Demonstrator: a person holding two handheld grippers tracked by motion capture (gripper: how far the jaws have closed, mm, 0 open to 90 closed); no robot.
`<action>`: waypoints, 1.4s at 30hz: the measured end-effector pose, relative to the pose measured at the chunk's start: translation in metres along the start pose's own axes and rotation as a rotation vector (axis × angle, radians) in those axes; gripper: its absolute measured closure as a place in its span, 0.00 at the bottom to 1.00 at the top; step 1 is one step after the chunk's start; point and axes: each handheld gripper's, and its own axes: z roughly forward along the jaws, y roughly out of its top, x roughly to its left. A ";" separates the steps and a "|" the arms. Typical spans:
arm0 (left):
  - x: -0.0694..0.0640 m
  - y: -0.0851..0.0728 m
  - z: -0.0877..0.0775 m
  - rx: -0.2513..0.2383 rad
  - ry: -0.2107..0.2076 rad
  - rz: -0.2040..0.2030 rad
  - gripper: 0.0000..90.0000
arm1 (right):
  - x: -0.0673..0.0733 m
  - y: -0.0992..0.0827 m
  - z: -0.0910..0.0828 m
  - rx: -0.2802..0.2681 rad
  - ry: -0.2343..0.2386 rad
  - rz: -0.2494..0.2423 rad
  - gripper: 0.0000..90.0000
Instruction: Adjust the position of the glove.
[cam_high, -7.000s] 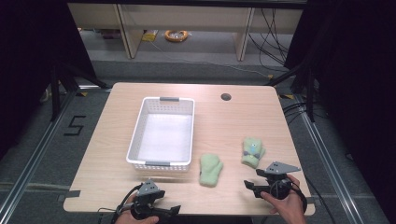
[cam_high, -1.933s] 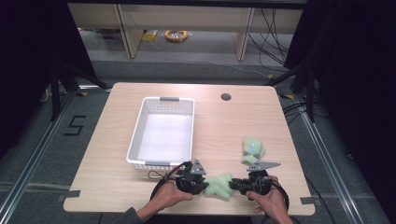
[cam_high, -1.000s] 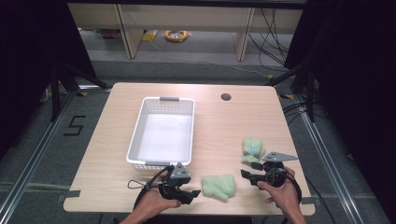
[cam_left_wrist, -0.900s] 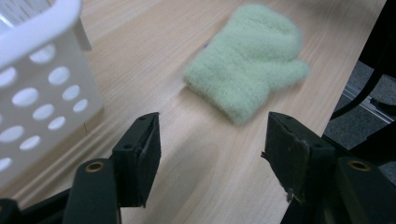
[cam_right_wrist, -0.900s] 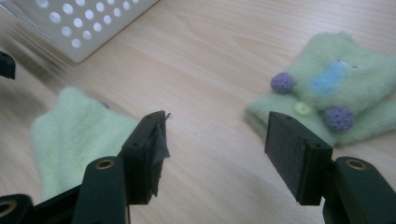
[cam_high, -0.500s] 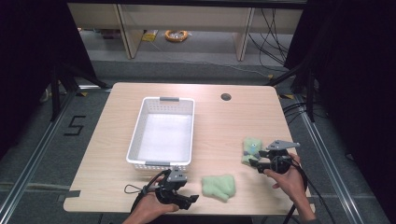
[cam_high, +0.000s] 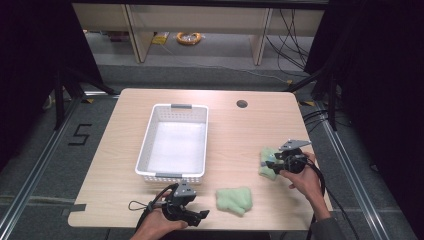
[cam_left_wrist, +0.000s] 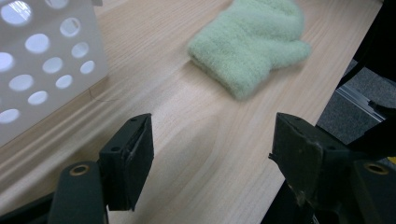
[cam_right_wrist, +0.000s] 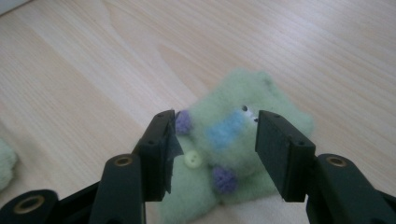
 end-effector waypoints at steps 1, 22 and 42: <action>0.002 0.000 -0.001 0.011 0.006 0.023 0.32 | -0.002 0.001 0.001 0.014 0.007 -0.008 0.57; 0.002 -0.003 0.000 0.021 0.000 0.025 0.33 | -0.014 -0.007 0.023 0.046 0.044 0.072 0.93; -0.002 -0.001 -0.004 -0.014 0.004 0.020 0.33 | 0.034 0.006 -0.037 -0.151 0.107 0.104 0.94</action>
